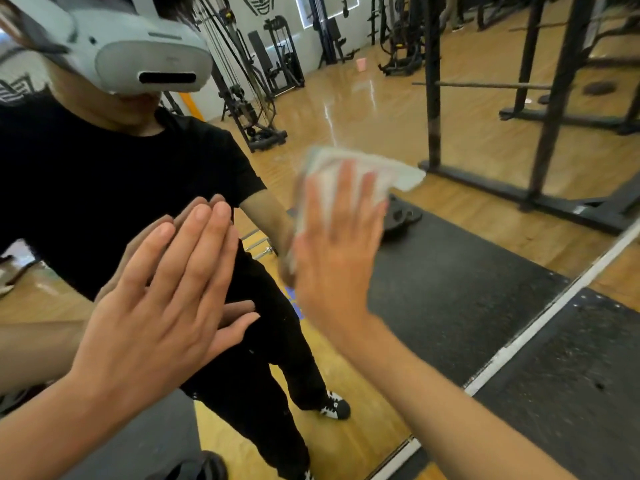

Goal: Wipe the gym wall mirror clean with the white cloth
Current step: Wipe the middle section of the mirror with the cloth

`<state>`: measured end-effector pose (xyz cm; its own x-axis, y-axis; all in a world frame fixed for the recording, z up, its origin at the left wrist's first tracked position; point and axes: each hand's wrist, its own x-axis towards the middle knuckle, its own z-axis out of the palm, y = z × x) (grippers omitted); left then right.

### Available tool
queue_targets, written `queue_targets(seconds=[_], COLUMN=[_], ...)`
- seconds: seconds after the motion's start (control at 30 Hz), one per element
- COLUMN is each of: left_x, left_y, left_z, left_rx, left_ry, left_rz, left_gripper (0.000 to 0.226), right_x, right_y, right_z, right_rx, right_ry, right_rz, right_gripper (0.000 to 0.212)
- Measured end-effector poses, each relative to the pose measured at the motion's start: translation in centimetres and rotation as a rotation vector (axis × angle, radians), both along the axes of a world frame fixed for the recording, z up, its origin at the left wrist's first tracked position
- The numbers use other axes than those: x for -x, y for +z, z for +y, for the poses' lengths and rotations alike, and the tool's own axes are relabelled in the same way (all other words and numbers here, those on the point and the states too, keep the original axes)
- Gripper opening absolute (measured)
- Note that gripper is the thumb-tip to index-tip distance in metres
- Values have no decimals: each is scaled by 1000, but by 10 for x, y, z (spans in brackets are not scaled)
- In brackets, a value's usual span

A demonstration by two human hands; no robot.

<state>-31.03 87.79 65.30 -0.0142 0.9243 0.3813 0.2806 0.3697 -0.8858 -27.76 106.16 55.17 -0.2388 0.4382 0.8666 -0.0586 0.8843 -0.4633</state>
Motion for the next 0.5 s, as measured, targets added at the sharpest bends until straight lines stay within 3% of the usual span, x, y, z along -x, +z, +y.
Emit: queue_targets(seconds=[0.07, 0.17, 0.2, 0.3, 0.37, 0.5], left_x=[0, 6, 9, 13, 10, 11], left_y=[-1, -4, -6, -5, -2, -14], left_z=[1, -1, -2, -2, 0, -3], left_rx=[-14, -30, -24, -14, -11, 7], left_ry=[9, 26, 22, 18, 20, 61], left_rz=[-8, -10, 3, -11, -38, -129], left_gripper=[93, 89, 88, 88, 88, 84], right_x=[-10, -11, -9, -9, -1, 2], right_y=[-25, -41, -36, -4, 16, 6], right_z=[-15, 38, 70, 161, 149, -16], right_rx=[-274, -462, -340, 315, 474, 2], right_ry=[134, 48, -16, -108, -119, -18], right_rz=[-90, -63, -36, 61, 55, -50], right_gripper=[50, 51, 53, 61, 63, 56])
